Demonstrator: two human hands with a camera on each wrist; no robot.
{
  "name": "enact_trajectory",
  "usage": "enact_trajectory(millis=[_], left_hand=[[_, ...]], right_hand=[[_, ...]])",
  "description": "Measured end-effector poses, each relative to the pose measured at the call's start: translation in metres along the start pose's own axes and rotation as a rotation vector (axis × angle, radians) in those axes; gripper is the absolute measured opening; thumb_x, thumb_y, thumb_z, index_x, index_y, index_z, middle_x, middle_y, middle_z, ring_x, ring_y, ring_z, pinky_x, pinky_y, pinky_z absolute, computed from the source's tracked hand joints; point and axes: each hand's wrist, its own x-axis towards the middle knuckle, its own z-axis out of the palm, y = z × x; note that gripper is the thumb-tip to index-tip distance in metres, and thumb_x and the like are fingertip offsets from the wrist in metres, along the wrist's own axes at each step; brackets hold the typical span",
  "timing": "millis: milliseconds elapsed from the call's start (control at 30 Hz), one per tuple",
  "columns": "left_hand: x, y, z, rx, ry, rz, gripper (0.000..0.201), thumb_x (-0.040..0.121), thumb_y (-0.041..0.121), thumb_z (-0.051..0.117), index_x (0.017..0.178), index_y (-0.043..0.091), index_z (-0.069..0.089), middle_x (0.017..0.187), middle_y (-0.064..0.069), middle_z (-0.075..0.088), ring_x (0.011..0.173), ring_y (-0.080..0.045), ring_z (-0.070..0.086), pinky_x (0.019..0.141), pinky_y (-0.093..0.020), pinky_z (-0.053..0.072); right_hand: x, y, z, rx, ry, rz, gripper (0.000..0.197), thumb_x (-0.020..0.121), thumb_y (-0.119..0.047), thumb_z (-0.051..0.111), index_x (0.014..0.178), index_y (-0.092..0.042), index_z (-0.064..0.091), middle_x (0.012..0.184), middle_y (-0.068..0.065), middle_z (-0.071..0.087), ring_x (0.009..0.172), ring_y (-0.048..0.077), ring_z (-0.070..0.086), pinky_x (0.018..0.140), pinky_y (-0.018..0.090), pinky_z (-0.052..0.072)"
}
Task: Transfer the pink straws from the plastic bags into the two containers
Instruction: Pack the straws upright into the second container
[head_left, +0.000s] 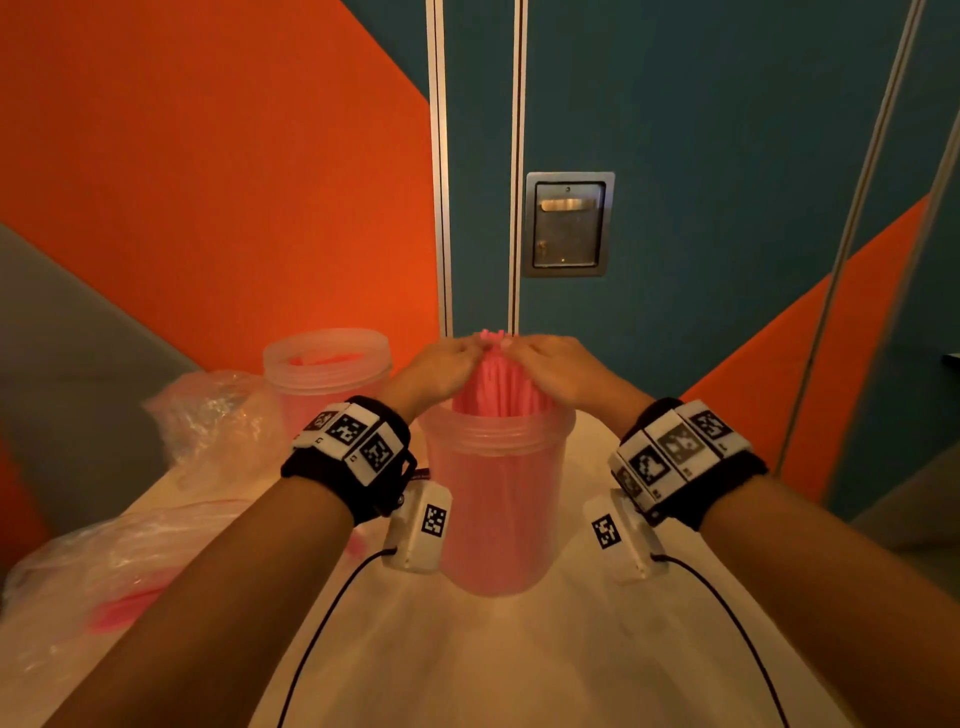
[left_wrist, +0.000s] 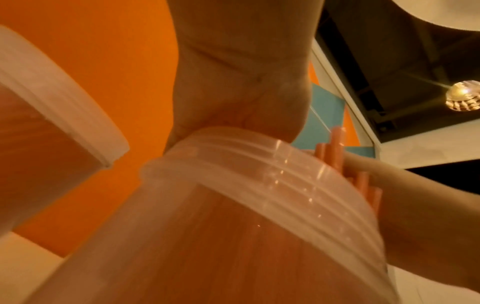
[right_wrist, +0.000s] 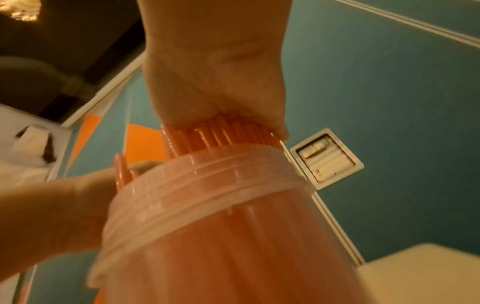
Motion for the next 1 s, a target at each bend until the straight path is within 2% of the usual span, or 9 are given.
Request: enact_trajectory(millis=[133,233,400,500,567,633,733,833,1000], left_hand=[[0.003,0.004,-0.005,0.083,0.129,-0.008,0.036,0.097,0.022,0.037,0.109,0.005,0.066,0.131,-0.014,0.056,0.110,-0.032,0.057,0.094,-0.038,0.046],[0.005,0.004,-0.005,-0.006,0.274,0.023,0.035,0.095,0.017,0.036,0.120,0.013,0.062,0.130,-0.015,0.057,0.115,-0.033,0.054,0.097,-0.040,0.044],[0.008,0.005,-0.003,0.157,0.075,0.104,0.044,0.101,0.022,0.027,0.143,0.014,0.034,0.158,-0.007,0.008,0.145,-0.020,0.009,0.118,-0.035,0.010],[0.008,0.011,-0.004,0.167,-0.143,-0.069,0.041,0.102,0.028,0.023,0.111,0.009,0.058,0.137,-0.021,0.048,0.117,-0.026,0.049,0.099,-0.032,0.036],[0.006,0.012,-0.005,0.048,-0.134,-0.079,0.047,0.102,0.034,0.023,0.119,0.005,0.057,0.136,-0.021,0.049,0.121,-0.028,0.048,0.103,-0.032,0.035],[0.001,0.009,-0.008,-0.160,-0.051,-0.028,0.050,0.102,0.039,0.023,0.143,0.014,0.037,0.152,-0.009,0.031,0.140,-0.022,0.028,0.116,-0.034,0.020],[-0.010,0.003,-0.017,-0.301,0.136,0.067,0.045,0.103,0.034,0.023,0.144,0.021,0.033,0.152,0.000,0.030,0.140,-0.013,0.026,0.108,-0.025,0.019],[-0.026,-0.008,-0.034,-0.279,0.306,0.107,0.036,0.101,0.020,0.033,0.130,0.011,0.052,0.134,-0.003,0.053,0.125,-0.012,0.046,0.093,-0.013,0.032],[-0.071,-0.038,-0.078,-0.078,0.308,0.042,0.026,0.091,0.001,0.043,0.075,0.012,0.060,0.060,-0.002,0.057,0.044,0.001,0.047,0.048,-0.018,0.037]], right_hand=[[-0.002,-0.008,-0.011,0.145,0.233,0.066,0.043,0.101,-0.035,0.021,0.138,-0.032,0.042,0.149,-0.004,0.038,0.141,0.019,0.026,0.115,0.055,-0.002],[-0.004,-0.012,-0.017,0.079,0.245,0.081,0.046,0.101,-0.034,0.014,0.142,-0.028,0.036,0.153,0.000,0.030,0.145,0.018,0.014,0.114,0.054,-0.012],[-0.007,-0.012,-0.007,-0.234,-0.143,0.127,0.055,0.098,-0.051,0.009,0.149,-0.030,0.015,0.159,-0.003,0.008,0.146,0.019,0.000,0.111,0.059,-0.015],[-0.010,-0.013,-0.009,-0.119,-0.088,0.139,0.055,0.098,-0.052,0.009,0.147,-0.031,0.022,0.157,-0.003,0.016,0.146,0.019,0.006,0.112,0.058,-0.014],[-0.011,-0.017,-0.012,0.016,0.062,0.137,0.054,0.098,-0.051,0.013,0.146,-0.028,0.026,0.157,-0.003,0.019,0.146,0.018,0.006,0.113,0.055,-0.013],[-0.014,-0.025,-0.014,0.119,0.191,0.116,0.051,0.100,-0.045,0.019,0.144,-0.024,0.034,0.154,0.003,0.028,0.145,0.021,0.013,0.116,0.053,-0.006],[-0.021,-0.042,-0.015,0.321,0.368,0.046,0.044,0.101,-0.034,0.032,0.125,-0.008,0.057,0.131,0.016,0.055,0.127,0.029,0.044,0.109,0.042,0.029],[-0.027,-0.062,-0.010,0.461,0.446,-0.040,0.030,0.097,-0.024,0.045,0.108,-0.008,0.068,0.106,0.007,0.068,0.102,0.019,0.060,0.087,0.030,0.043],[-0.030,-0.107,0.025,0.498,0.362,-0.197,0.020,0.088,-0.006,0.051,0.089,-0.008,0.071,0.078,-0.003,0.064,0.068,-0.002,0.052,0.065,0.013,0.040]])
